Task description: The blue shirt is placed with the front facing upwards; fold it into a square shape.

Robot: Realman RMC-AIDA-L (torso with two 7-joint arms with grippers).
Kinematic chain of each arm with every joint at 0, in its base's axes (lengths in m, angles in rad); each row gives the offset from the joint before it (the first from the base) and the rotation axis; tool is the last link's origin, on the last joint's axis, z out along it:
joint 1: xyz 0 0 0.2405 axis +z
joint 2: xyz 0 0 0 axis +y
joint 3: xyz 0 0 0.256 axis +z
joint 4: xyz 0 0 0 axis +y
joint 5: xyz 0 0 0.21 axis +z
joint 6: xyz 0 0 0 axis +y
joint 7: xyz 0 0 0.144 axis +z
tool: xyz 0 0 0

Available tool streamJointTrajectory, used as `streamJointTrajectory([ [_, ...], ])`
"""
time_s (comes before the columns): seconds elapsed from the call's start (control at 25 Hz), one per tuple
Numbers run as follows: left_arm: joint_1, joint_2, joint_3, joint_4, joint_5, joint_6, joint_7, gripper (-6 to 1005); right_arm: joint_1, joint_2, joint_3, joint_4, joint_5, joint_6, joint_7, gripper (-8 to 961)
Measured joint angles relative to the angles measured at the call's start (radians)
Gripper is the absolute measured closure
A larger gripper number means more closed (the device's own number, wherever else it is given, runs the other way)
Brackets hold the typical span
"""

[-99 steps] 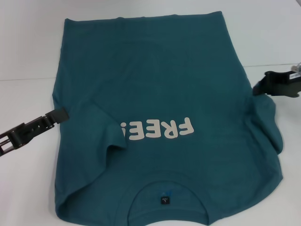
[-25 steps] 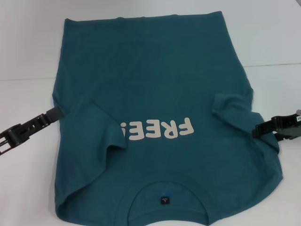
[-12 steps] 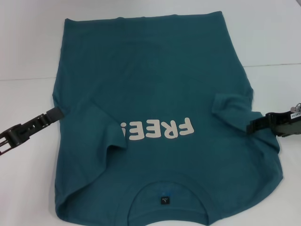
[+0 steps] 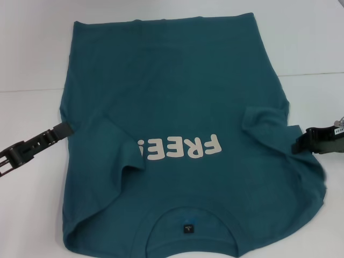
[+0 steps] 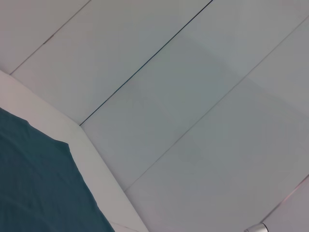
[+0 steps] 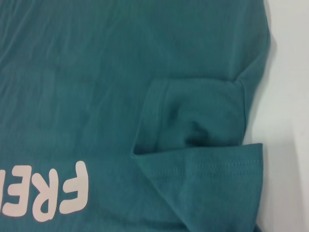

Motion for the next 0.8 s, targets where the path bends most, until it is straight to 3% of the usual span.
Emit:
streamJointTrajectory([
  [0.04, 0.000, 0.000, 0.000, 0.000, 0.000, 0.000, 0.000, 127, 0.000, 0.000, 0.000, 0.000, 0.000, 0.000, 0.000, 638],
  [0.48, 0.001, 0.001, 0.000, 0.000, 0.000, 0.000, -0.001, 128, -0.006, -0.003, 0.000, -0.001, -0.002, -0.003, 0.001, 839],
  [0.68, 0.004, 0.001, 0.000, 0.000, 0.000, 0.004, -0.005, 128, -0.009, -0.018, 0.004, -0.034, -0.002, -0.049, 0.007, 954],
  [0.8, 0.007, 0.001, 0.000, 0.000, 0.000, 0.007, -0.006, 128, -0.012, -0.024, 0.005, -0.078, -0.001, -0.083, 0.018, 954],
])
